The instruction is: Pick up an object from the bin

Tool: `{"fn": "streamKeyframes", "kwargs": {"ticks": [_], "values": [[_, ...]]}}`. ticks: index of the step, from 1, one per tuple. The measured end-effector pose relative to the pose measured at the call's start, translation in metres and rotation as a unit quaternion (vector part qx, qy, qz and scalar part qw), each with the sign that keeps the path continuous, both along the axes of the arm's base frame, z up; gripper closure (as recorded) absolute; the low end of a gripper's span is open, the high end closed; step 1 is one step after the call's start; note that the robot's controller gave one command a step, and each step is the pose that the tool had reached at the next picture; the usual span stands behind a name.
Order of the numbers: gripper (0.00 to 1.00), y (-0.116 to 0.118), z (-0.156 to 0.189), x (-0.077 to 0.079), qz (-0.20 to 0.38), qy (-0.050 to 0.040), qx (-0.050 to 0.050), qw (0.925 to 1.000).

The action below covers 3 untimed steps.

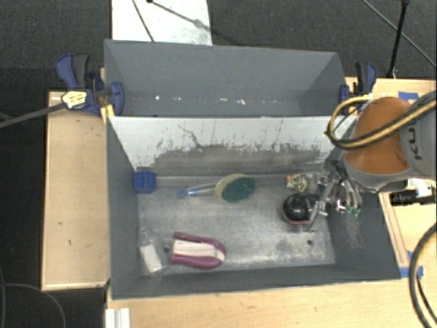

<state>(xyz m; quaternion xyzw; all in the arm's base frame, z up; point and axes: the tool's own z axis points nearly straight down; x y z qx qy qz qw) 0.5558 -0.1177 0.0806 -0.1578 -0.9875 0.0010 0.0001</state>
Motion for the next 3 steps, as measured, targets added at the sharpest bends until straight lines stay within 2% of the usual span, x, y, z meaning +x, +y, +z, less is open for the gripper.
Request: {"fn": "streamKeyframes", "kwargs": {"ticks": [1,2,3], "values": [[1.0,0.005,0.004,0.002,0.005,-0.0029,0.0,1.0],[1.0,0.02,0.092,-0.018,-0.03,-0.0048,0.0,0.9995],[1.0,0.031,0.133,-0.031,-0.024,-0.0036,0.001,0.9997]]}}
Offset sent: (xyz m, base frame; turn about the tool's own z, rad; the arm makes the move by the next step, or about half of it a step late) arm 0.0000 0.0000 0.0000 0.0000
